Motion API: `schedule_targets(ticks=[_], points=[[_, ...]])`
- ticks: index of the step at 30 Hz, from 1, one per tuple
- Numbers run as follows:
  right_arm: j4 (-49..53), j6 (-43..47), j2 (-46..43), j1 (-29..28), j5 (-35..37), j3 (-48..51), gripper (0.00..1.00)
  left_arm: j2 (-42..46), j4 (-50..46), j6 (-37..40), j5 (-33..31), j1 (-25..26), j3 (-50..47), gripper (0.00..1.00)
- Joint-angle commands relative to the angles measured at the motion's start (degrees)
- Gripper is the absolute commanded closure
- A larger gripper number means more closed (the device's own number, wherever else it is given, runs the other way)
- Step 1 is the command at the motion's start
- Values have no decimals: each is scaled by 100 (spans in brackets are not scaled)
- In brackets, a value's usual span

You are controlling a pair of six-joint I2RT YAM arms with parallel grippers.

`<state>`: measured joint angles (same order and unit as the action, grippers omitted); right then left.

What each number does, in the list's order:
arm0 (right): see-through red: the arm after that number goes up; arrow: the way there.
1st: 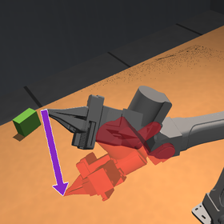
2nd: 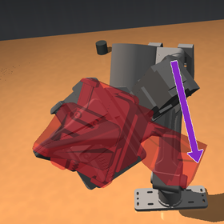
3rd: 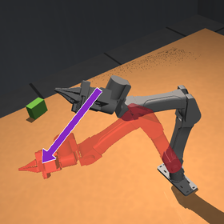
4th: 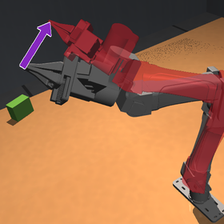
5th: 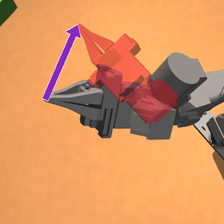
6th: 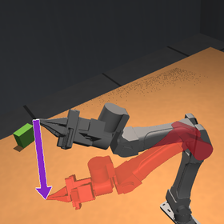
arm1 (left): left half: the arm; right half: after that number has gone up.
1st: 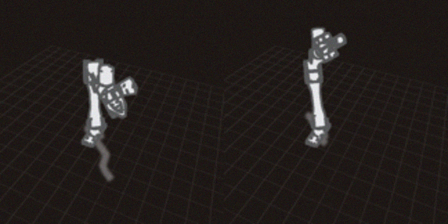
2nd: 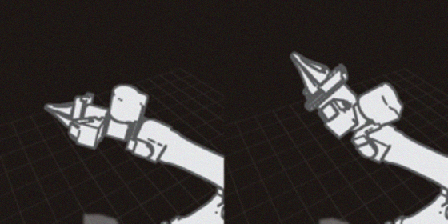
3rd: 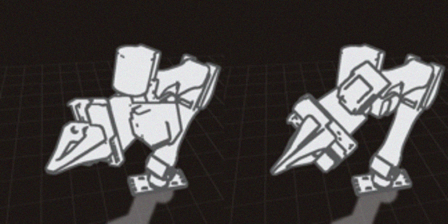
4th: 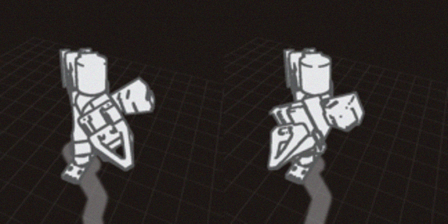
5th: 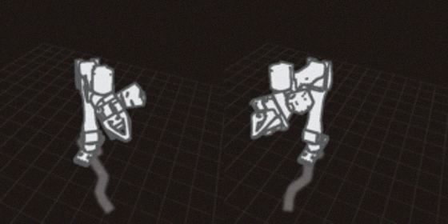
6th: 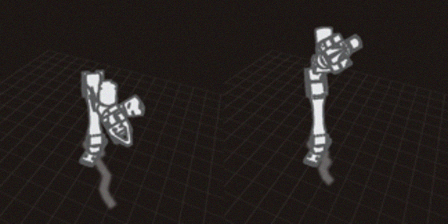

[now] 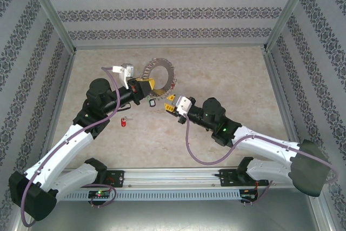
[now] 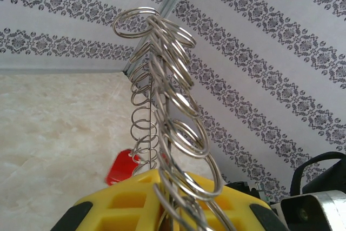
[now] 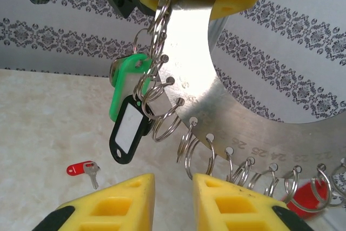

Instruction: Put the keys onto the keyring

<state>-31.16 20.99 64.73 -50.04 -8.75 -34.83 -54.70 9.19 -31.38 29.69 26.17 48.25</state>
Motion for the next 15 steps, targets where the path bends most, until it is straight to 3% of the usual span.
schedule_targets(ticks=[1, 15], points=[[-258, 78, 85, -50, 158, -216, 75, 78, 531, -88, 128, -42, 245, 100], [-325, 98, 215, -49, 279, -315, 73, 117, 641, -175, 190, -42, 213, 100]])
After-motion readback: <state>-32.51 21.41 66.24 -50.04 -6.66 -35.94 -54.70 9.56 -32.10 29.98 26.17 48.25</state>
